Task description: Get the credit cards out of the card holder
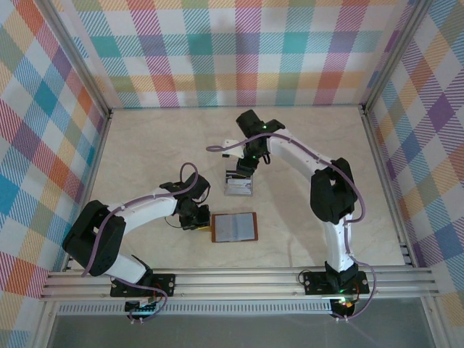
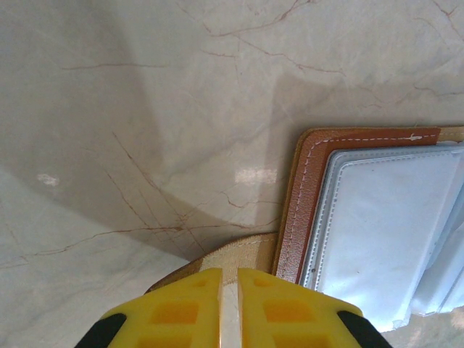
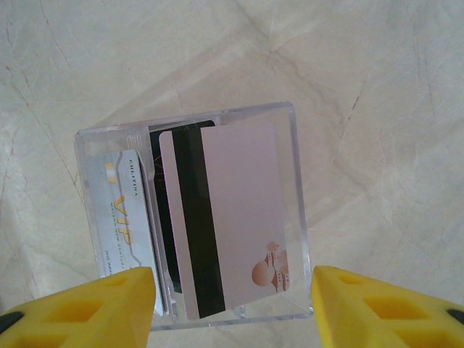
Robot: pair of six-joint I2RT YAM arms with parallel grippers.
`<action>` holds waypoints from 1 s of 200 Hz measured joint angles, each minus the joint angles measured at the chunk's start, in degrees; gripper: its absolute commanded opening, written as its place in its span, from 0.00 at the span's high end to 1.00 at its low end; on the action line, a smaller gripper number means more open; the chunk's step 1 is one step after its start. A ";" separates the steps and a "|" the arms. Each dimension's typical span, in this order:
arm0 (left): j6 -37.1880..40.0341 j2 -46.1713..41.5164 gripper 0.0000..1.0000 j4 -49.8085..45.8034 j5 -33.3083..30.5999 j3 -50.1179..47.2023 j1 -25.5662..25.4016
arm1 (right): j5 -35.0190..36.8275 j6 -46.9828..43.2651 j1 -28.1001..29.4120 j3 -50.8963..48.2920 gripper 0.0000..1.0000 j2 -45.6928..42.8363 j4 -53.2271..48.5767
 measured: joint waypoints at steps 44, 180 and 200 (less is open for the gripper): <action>0.00 0.00 0.85 0.00 0.09 -0.02 0.00 | -0.02 -1.16 0.02 -0.17 0.27 1.81 -0.02; 0.00 0.00 0.86 0.02 0.09 -0.02 0.00 | 3.43 -1.33 0.07 -0.15 0.26 4.76 3.30; 0.00 0.00 0.85 0.04 0.09 -0.02 0.00 | 3.96 -1.36 0.07 -0.15 0.26 4.74 3.93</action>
